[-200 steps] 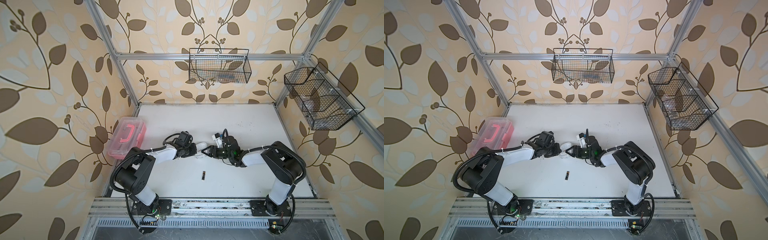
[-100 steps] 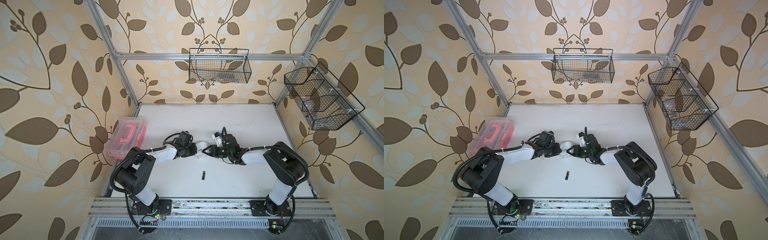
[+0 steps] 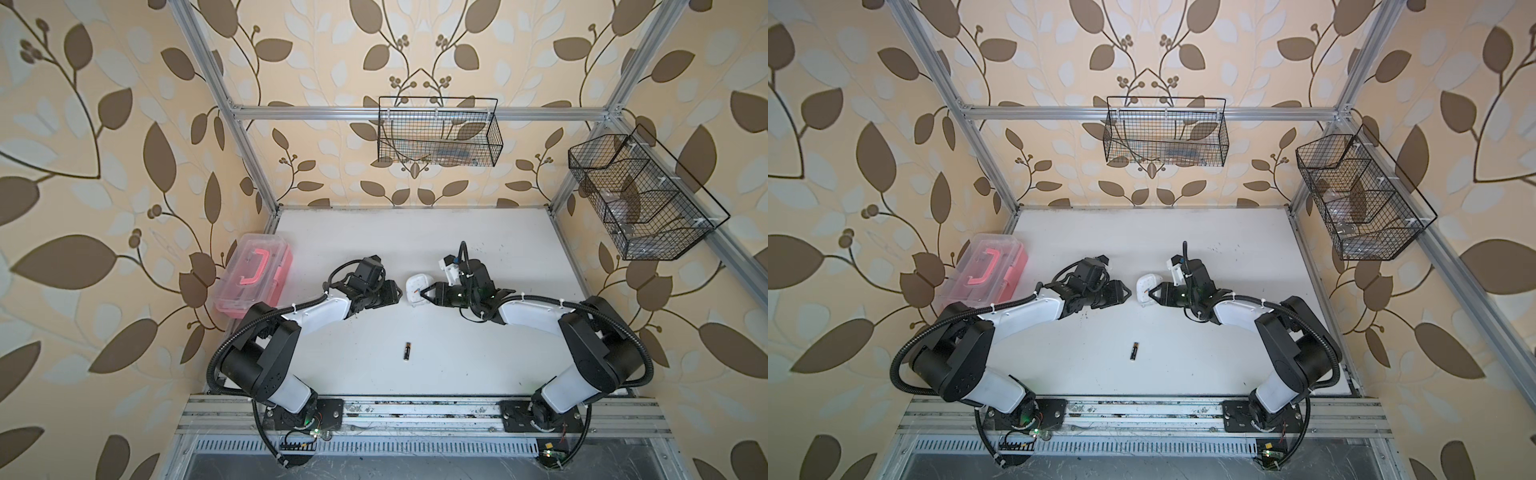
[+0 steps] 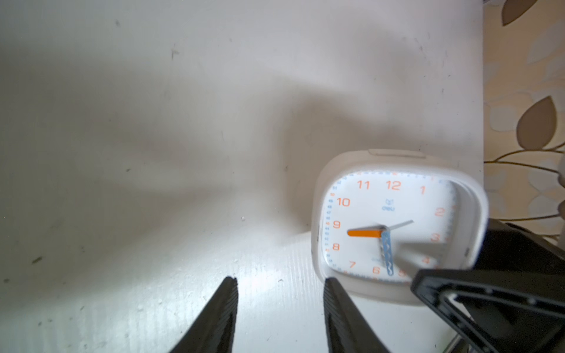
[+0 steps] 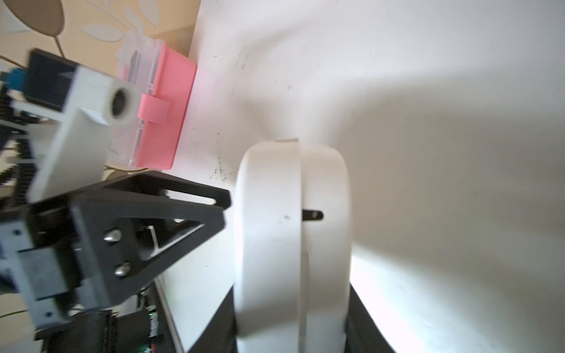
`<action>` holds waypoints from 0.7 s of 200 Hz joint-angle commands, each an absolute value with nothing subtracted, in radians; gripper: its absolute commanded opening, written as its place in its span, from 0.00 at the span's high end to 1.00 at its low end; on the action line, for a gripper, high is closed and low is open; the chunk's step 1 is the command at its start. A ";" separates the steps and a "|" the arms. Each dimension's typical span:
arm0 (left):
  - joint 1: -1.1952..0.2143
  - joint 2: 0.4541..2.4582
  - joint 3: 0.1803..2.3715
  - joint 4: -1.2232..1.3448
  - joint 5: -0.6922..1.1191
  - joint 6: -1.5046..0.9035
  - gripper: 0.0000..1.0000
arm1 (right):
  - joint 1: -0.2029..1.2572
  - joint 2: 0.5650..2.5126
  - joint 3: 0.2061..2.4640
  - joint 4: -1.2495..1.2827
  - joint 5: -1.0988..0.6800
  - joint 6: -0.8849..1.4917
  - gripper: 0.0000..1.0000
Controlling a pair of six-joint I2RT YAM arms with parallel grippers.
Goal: Insert the battery into the alarm
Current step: Adjust the alarm at the center of the board.
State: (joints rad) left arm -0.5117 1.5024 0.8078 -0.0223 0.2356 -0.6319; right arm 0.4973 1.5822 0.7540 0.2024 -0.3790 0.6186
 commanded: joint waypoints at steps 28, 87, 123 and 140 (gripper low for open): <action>-0.517 1.447 0.854 -0.006 0.212 -0.615 0.46 | 0.538 1.449 0.890 -0.135 0.005 0.231 0.72; -0.502 1.446 0.818 0.060 0.235 -0.648 0.44 | 0.697 1.457 0.886 -0.080 0.439 -0.087 0.72; -0.472 1.394 0.774 0.071 0.245 -0.672 0.43 | 0.808 1.524 0.838 0.103 0.597 -0.252 0.72; -0.453 1.370 0.746 0.080 0.245 -0.687 0.43 | 0.847 1.570 0.822 0.185 0.646 -0.317 0.72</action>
State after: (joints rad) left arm -0.4824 1.4303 0.7826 0.0387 0.2337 -0.6563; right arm 0.8043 1.5139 0.8516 0.0280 0.4816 -0.1482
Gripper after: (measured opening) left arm 0.566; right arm 0.394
